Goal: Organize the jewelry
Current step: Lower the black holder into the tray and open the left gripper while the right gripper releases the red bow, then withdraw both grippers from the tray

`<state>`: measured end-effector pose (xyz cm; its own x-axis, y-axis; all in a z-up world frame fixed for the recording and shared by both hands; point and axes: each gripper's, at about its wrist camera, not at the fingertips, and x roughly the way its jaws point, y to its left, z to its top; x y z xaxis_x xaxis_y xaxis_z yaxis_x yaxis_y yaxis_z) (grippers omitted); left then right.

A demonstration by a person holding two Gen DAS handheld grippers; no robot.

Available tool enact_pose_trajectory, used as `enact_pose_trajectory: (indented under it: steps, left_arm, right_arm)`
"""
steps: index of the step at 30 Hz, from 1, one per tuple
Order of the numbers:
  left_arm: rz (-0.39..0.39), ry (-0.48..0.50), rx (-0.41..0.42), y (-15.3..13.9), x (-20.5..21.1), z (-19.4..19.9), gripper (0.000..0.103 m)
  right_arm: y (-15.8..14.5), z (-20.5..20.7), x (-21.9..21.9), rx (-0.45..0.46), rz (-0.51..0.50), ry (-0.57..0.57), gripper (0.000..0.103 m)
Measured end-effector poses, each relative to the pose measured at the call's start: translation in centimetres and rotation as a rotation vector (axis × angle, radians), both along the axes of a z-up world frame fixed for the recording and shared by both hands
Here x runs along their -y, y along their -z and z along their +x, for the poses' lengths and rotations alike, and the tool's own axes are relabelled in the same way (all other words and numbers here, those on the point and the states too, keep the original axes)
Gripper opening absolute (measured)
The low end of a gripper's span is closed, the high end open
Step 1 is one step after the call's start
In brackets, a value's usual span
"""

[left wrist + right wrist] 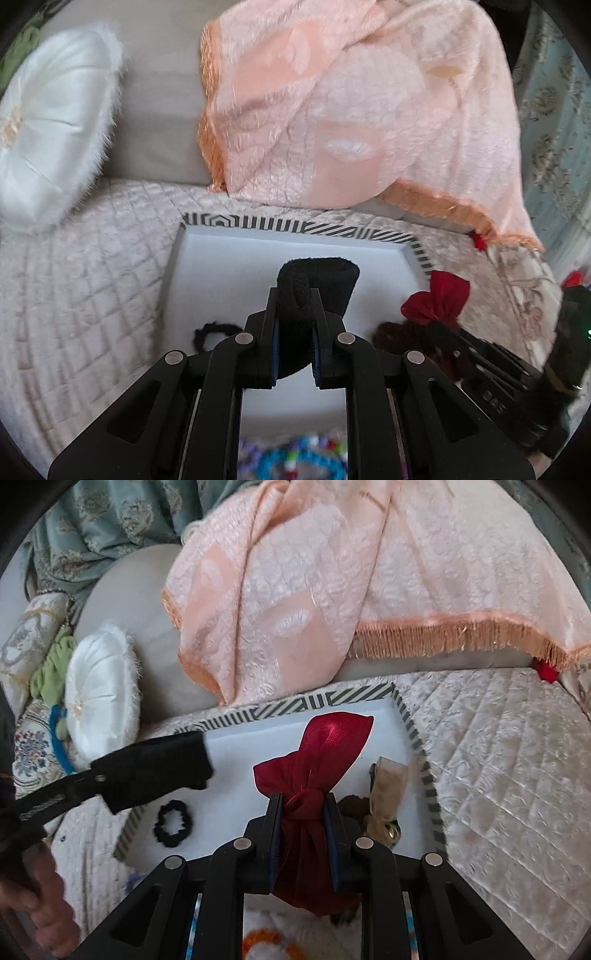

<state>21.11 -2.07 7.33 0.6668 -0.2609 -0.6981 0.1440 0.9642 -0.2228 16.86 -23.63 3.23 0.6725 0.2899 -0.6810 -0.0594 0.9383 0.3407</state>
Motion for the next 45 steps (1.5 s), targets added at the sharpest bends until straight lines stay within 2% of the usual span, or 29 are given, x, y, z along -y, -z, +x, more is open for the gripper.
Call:
enact_pose_trajectory:
  steps: [4,6,9,13,14,15,16,19,30,36,40,42,45]
  left_arm:
    - [0.050,-0.030,-0.063,3.1,0.9,2.1,0.012]
    - [0.080,-0.038,-0.057,3.5,1.1,2.3,0.012]
    - [0.084,-0.035,-0.068,3.9,1.0,2.4,0.013]
    - [0.124,-0.046,-0.067,4.1,0.6,2.4,0.026]
    - [0.127,-0.046,-0.065,3.9,0.4,2.3,0.029]
    - [0.127,-0.046,-0.063,3.8,0.3,2.2,0.035]
    - [0.122,-0.045,-0.057,3.6,0.0,2.1,0.043]
    - [0.121,-0.040,-0.041,2.8,-0.3,1.7,0.052]
    - [0.185,-0.037,0.011,0.2,-3.5,-0.9,0.054]
    - [0.184,-0.033,-0.020,0.4,-6.1,-4.1,0.054]
    - [0.182,0.006,-0.061,1.2,-7.1,-6.5,0.054]
    - [0.191,0.028,-0.078,1.8,-7.3,-8.1,0.054]
    - [0.182,0.079,-0.110,2.9,-6.8,-10.5,0.054]
  right_arm:
    - [1.1,2.0,-0.6,-0.025,0.012,-0.030,0.019]
    - [1.5,2.6,-0.9,-0.033,-0.005,-0.035,0.019]
    - [2.1,3.3,-0.9,-0.053,0.005,-0.032,0.019]
    - [2.5,3.6,-1.1,-0.074,0.009,-0.021,0.024]
    - [2.5,3.5,-1.1,-0.074,0.013,-0.024,0.030]
    - [2.3,3.3,-1.2,-0.068,0.016,-0.029,0.041]
    - [2.1,3.1,-1.2,-0.053,0.013,-0.030,0.045]
    - [1.3,2.5,-0.8,-0.020,0.006,-0.028,0.046]
    - [-2.2,-1.7,1.7,0.077,-0.037,0.026,0.046]
    - [-3.2,-6.0,2.3,0.087,-0.032,0.042,0.046]
    - [-2.7,-8.9,1.8,0.047,-0.083,0.035,0.046]
    - [-1.8,-10.4,1.9,-0.007,-0.102,0.049,0.046]
    - [0.6,-12.0,2.3,-0.121,-0.071,0.070,0.046]
